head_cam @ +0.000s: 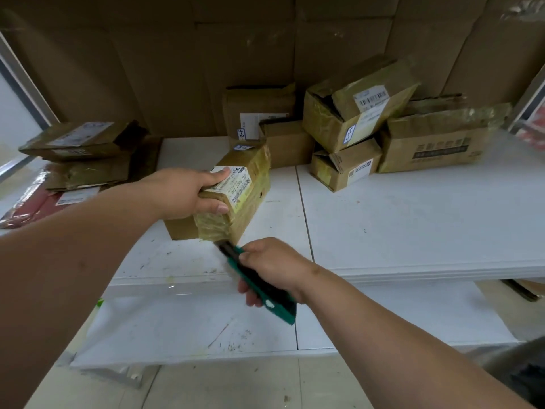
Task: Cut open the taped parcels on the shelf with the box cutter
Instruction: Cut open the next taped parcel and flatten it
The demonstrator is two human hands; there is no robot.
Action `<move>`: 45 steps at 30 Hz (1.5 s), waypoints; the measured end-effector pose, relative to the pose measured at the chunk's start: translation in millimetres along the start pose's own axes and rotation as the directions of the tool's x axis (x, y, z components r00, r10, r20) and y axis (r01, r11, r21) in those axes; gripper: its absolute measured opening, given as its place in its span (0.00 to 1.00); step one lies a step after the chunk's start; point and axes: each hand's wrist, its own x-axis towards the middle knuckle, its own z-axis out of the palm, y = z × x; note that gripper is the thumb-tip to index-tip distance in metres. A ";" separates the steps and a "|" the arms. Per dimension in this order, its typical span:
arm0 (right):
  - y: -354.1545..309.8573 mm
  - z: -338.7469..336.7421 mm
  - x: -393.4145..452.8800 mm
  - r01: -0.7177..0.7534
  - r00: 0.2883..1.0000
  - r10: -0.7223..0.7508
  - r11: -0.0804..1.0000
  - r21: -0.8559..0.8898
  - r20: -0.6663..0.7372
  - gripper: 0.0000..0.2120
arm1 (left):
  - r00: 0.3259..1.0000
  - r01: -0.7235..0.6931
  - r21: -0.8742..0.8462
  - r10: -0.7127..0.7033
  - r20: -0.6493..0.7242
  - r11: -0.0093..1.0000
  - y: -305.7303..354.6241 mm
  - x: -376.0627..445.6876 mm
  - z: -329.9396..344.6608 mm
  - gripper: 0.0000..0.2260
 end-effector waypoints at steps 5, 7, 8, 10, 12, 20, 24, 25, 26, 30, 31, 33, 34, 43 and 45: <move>-0.4 3.4 1.0 0.026 0.999 -0.027 0.999 0.036 0.020 0.09 | 0.998 0.049 0.009 -0.049 -0.025 0.999 13.0 2.9 2.0 0.39; -1.3 -12.7 -3.6 0.027 0.999 -0.024 0.994 0.106 -0.027 0.10 | 0.998 0.060 -0.015 -0.061 -0.008 0.998 9.5 1.1 1.9 0.38; -2.0 -20.7 -5.8 0.021 0.999 -0.015 0.991 0.133 -0.049 0.10 | 0.998 0.064 -0.024 -0.064 -0.005 0.998 8.0 0.1 2.2 0.37; -3.7 -30.9 -7.8 0.009 0.998 -0.001 0.992 0.128 -0.070 0.10 | 0.998 0.062 -0.041 -0.062 -0.005 0.997 7.8 -0.7 3.3 0.37; -4.7 -34.7 -7.4 -0.005 0.997 0.012 0.994 0.107 -0.072 0.11 | 0.999 0.050 -0.051 -0.050 0.000 0.997 10.9 -0.3 3.4 0.36; -2.1 -49.4 0.6 0.002 0.982 0.039 0.976 0.217 -0.183 0.10 | 0.999 0.044 -0.069 -0.042 0.027 0.997 13.0 1.8 2.2 0.36; -7.6 -43.1 8.8 -0.001 0.984 0.048 0.964 0.264 -0.171 0.10 | 0.999 0.042 -0.076 -0.040 0.030 0.996 12.0 2.2 2.0 0.38; -8.7 -41.1 10.8 -0.005 0.984 0.051 0.964 0.265 -0.168 0.10 | 0.999 0.042 -0.081 -0.039 0.032 0.996 11.7 2.3 2.0 0.38; -9.7 -39.2 12.9 -0.006 0.985 0.051 0.965 0.261 -0.167 0.10 | 0.999 0.042 -0.086 -0.039 0.033 0.995 11.6 2.1 2.3 0.38; -12.5 -33.7 18.4 0.009 0.984 0.040 0.962 0.272 -0.174 0.10 | 0.999 0.045 -0.087 -0.042 0.028 0.995 11.6 2.0 2.6 0.37; -12.4 -32.7 18.4 0.013 0.984 0.037 0.960 0.279 -0.174 0.10 | 0.999 0.048 -0.079 -0.046 0.025 0.996 11.6 2.6 2.6 0.37; -9.2 -29.2 16.5 0.011 0.985 0.032 0.969 0.245 -0.171 0.11 | 0.998 0.056 -0.068 -0.055 0.017 0.996 11.0 4.8 3.2 0.36; -6.6 -27.1 14.8 0.004 0.986 0.031 0.978 0.209 -0.167 0.11 | 0.998 0.059 -0.066 -0.058 0.015 0.996 10.6 6.1 3.6 0.36; 2.9 -26.7 4.0 0.010 0.995 -0.007 1.000 0.025 -0.104 0.11 | 0.996 0.087 -0.046 -0.087 0.016 0.995 13.2 9.4 2.2 0.37; 5.4 -29.0 0.5 0.014 0.996 -0.014 1.000 -0.002 -0.088 0.11 | 0.994 0.107 -0.036 -0.106 0.022 0.994 17.3 8.3 1.0 0.37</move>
